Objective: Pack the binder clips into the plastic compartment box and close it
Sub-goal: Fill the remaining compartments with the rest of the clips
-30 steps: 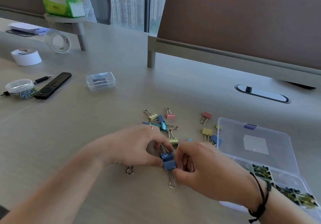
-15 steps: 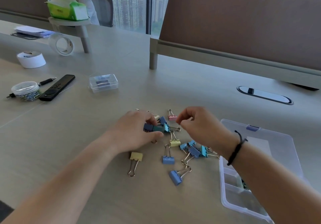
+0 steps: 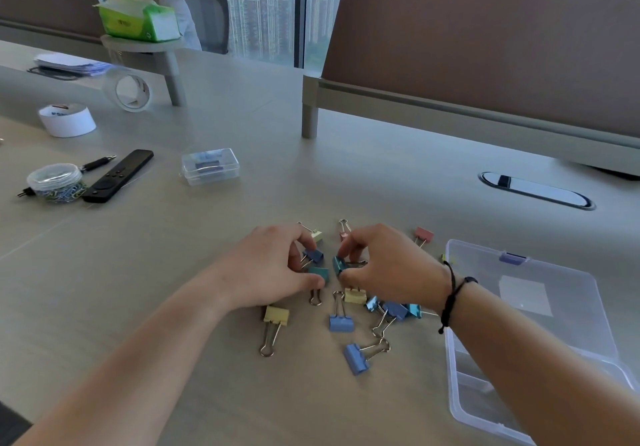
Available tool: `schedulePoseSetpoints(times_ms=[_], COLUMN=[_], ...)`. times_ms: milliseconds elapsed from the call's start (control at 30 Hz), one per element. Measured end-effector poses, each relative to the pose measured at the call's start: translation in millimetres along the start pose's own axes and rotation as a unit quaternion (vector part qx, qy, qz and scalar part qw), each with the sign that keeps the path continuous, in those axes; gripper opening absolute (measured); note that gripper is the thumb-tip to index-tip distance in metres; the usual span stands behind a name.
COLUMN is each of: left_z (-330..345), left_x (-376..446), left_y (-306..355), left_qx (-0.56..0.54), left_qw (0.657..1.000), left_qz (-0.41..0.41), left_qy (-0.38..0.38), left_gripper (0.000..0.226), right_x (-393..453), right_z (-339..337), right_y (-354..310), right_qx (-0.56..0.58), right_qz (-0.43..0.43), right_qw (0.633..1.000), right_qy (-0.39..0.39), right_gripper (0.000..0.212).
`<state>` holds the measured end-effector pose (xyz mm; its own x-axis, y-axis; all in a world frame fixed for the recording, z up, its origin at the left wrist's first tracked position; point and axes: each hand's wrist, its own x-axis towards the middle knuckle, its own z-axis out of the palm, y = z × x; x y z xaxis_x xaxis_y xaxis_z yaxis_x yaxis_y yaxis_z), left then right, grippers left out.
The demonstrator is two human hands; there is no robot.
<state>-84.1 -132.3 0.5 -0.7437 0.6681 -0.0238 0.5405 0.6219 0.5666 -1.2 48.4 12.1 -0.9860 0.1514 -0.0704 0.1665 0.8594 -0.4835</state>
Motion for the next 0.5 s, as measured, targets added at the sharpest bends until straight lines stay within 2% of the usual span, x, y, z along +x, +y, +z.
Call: schedulePoseSetpoints(times_ms=[167,267,400,500], left_z=[-2.1,-2.2,-1.5,-1.6], left_x=[3.5,5.0,5.8,4.8], left_y=[-6.4,-8.4,-8.1,-7.1], left_qx=[-0.016,-0.016,-0.024,-0.016], left_qw=[0.999,0.998,0.999,0.999], left_qz=[-0.039,-0.049,-0.043,-0.039], left_qy=[-0.011,-0.018,-0.015,-0.016], left_gripper=[0.043,0.038,0.023,0.022], right_x=[-2.9,-3.5,-4.4,-3.6], right_z=[-6.7,-7.3,-5.6,-4.7], right_y=[4.4,6.0,5.5,7.1], right_qx=[0.004,0.014,0.018,0.026], right_qz=[-0.009,-0.014,-0.028,-0.027], right_qw=[0.997,0.995,0.996,0.998], right_qy=[-0.071,-0.093,-0.083,-0.051], right_gripper=[0.026,0.027,0.025,0.026])
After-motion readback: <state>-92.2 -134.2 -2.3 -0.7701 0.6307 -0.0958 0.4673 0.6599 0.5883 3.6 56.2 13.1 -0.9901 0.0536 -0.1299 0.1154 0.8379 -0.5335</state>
